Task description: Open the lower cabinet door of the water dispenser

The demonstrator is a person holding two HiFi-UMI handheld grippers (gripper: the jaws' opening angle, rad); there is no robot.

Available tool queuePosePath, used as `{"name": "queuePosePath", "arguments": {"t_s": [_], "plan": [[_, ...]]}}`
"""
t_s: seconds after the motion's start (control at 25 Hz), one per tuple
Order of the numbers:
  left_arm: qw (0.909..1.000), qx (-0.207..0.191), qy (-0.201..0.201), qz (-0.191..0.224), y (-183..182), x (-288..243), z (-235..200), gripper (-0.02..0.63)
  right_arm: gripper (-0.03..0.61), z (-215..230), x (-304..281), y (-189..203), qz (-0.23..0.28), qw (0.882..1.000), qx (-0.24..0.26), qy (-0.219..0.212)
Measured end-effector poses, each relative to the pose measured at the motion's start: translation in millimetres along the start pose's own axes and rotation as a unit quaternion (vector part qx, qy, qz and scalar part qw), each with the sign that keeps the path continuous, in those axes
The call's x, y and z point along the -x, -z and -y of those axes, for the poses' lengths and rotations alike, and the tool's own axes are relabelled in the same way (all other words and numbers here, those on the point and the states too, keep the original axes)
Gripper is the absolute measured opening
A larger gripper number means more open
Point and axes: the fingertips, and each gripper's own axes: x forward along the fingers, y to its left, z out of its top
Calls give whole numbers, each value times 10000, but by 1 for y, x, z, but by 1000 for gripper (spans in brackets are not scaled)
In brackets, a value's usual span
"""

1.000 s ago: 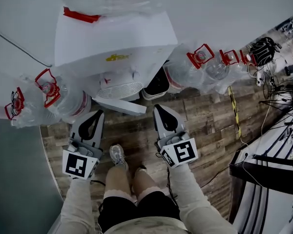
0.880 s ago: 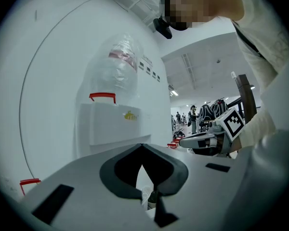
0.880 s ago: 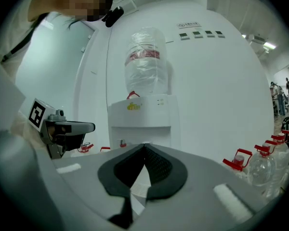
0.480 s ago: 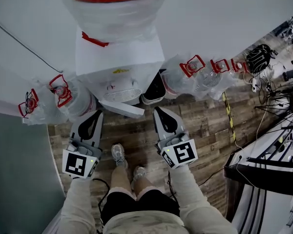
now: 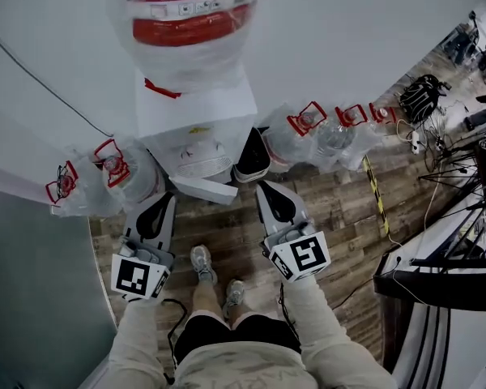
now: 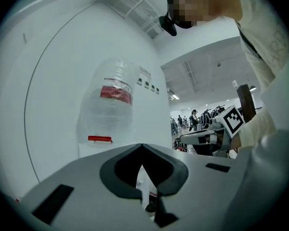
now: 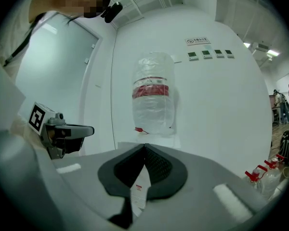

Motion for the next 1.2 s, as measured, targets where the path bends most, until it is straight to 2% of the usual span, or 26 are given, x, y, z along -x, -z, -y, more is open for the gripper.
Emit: {"name": "queuePosePath", "arguments": {"t_s": [0.64, 1.2], "plan": [[9993, -226, 129, 272, -72, 25, 23, 2, 9, -15, 47, -55, 56, 9999, -22, 137], [9986, -264, 56, 455, -107, 47, 44, 2, 9, -37, 70, -95, 234, 9994, 249, 44]]}}
